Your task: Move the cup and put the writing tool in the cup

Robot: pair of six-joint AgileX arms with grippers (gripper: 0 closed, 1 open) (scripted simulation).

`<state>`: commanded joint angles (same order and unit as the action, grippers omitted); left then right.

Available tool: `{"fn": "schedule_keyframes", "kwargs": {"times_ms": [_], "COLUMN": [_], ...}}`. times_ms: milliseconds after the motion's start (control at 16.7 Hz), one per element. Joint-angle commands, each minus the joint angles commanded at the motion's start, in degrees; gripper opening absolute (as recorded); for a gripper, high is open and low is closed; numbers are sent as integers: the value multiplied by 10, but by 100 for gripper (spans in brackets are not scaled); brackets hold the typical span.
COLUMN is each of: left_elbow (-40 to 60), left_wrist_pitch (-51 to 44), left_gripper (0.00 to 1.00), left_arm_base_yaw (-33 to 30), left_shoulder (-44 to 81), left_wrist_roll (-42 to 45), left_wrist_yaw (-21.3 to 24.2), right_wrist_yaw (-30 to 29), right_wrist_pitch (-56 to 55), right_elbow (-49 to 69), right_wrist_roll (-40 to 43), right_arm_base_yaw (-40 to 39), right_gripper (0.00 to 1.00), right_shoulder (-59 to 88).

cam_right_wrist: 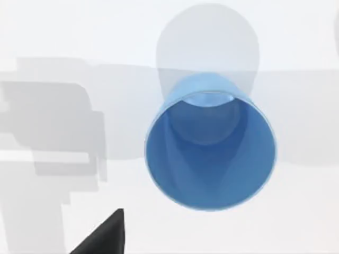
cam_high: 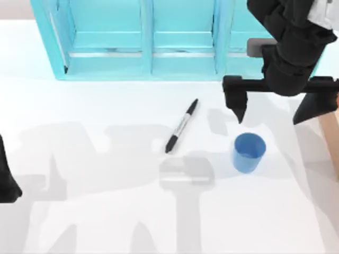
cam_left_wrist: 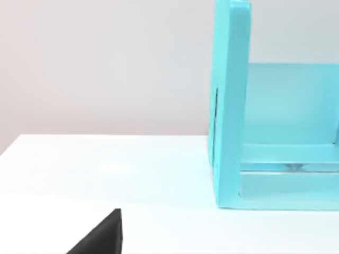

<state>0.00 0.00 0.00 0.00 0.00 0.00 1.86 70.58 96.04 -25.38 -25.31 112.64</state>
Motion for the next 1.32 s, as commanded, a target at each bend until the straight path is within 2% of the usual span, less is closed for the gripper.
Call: {"fn": "schedule_keyframes", "kwargs": {"times_ms": [180, 360, 840, 1020, 1320], "left_elbow": [0, 0, 0, 0, 0], "left_wrist_pitch": [0, 0, 0, 0, 0], "left_gripper": [100, 100, 100, 100, 100], "left_arm_base_yaw": [0, 0, 0, 0, 0], "left_shoulder": [0, 0, 0, 0, 0], "left_wrist_roll": [0, 0, 0, 0, 0], "left_wrist_yaw": [0, 0, 0, 0, 0], "right_wrist_yaw": [1, 0, 2, 11, 34], "right_wrist_pitch": [104, 160, 152, 107, 7], "right_elbow": [96, 152, 170, 195, 235], "right_wrist_roll": [-2, -2, -22, -96, -282], "right_arm_base_yaw": [5, 8, -3, -26, -61], "right_gripper": [100, 100, 100, 100, 100], "right_shoulder": [-4, -14, 5, 64, 184]}}
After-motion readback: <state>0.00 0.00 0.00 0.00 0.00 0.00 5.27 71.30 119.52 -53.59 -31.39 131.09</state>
